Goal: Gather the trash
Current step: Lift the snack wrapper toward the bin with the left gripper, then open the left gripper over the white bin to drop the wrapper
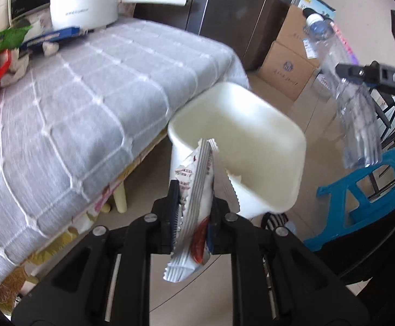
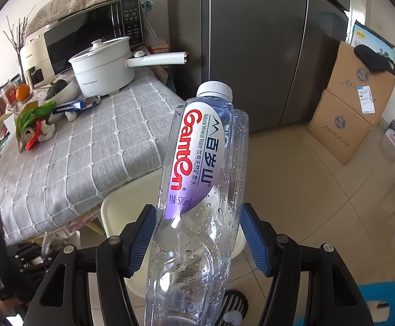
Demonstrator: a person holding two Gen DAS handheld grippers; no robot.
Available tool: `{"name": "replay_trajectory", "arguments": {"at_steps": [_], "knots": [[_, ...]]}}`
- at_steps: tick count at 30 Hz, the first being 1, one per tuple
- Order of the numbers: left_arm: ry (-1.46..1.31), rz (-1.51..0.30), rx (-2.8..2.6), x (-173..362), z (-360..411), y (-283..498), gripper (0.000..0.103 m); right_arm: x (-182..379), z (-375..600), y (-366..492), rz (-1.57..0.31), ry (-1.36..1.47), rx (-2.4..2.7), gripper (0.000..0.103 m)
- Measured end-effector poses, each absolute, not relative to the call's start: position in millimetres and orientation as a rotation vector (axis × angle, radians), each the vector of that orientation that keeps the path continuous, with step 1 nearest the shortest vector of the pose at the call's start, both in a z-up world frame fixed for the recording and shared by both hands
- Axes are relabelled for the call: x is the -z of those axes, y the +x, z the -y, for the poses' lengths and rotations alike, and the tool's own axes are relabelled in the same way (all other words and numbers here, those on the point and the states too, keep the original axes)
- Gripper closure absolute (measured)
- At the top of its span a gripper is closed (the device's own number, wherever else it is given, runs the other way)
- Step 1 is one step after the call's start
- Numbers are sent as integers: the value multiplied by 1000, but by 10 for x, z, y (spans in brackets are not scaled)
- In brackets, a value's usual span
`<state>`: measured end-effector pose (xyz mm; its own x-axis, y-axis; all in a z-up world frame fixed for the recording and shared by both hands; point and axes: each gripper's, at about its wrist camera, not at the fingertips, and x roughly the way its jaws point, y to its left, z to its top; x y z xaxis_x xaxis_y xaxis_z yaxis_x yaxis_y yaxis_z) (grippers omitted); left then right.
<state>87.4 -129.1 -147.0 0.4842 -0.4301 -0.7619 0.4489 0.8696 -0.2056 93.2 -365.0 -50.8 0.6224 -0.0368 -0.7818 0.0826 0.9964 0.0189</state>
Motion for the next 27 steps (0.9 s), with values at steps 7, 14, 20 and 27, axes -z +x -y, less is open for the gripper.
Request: {"name": "replay_trajectory", "arguments": {"at_steps": [7, 14, 20, 27], "knots": [[47, -870, 585, 1222, 1779, 1199, 83, 499, 3804, 936, -890, 87, 118, 38], [97, -880, 574, 1332, 2074, 1402, 79, 528, 3944, 956, -899, 119, 151, 38], [67, -890, 542, 1266, 1905, 1414, 22, 533, 3937, 1010, -903, 120, 162, 38], [142, -908, 455, 1101, 1507, 1236, 9, 531, 3786, 1126, -893, 108, 153, 38]]}}
